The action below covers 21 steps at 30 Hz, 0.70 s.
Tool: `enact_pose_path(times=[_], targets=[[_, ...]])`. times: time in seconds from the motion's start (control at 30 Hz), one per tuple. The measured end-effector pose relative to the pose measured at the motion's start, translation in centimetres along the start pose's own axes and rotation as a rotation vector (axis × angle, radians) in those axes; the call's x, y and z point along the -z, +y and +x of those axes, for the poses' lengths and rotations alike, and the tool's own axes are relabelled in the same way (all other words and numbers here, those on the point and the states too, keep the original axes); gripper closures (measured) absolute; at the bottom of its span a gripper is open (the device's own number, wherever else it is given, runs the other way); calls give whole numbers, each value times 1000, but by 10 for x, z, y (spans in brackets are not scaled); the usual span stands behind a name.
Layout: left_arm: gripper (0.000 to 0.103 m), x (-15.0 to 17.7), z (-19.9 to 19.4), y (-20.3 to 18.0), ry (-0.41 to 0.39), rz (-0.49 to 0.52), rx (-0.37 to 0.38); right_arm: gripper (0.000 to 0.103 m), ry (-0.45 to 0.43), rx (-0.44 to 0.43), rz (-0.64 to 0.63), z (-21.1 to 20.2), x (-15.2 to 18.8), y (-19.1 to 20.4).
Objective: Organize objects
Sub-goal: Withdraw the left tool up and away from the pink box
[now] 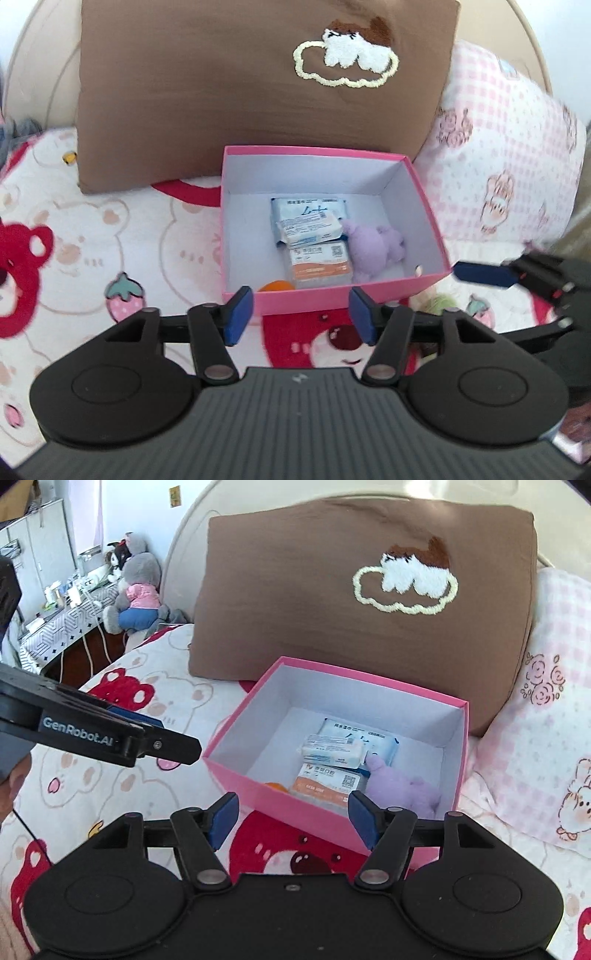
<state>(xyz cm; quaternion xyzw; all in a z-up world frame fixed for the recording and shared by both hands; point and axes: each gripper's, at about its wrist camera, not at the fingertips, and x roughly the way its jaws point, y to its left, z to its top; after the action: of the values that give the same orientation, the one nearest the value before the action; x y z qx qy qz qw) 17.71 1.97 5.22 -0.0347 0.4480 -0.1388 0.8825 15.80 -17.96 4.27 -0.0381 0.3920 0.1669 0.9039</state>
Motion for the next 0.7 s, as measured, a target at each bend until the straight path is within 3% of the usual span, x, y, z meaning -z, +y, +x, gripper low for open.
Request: enact_pose_path(times=[0.17, 0.4, 0.53, 0.7], targets=[[43, 16, -6, 0, 26, 6, -37, 30, -19, 5, -16, -22, 7, 11], [43, 36, -28, -12, 48, 51, -3, 25, -22, 20, -49, -48, 21, 22], [40, 45, -43, -21, 43, 83, 12, 19, -23, 22, -47, -59, 28, 22], [36, 55, -57, -25, 45, 94, 17, 8, -50, -39, -18, -75, 37, 18]])
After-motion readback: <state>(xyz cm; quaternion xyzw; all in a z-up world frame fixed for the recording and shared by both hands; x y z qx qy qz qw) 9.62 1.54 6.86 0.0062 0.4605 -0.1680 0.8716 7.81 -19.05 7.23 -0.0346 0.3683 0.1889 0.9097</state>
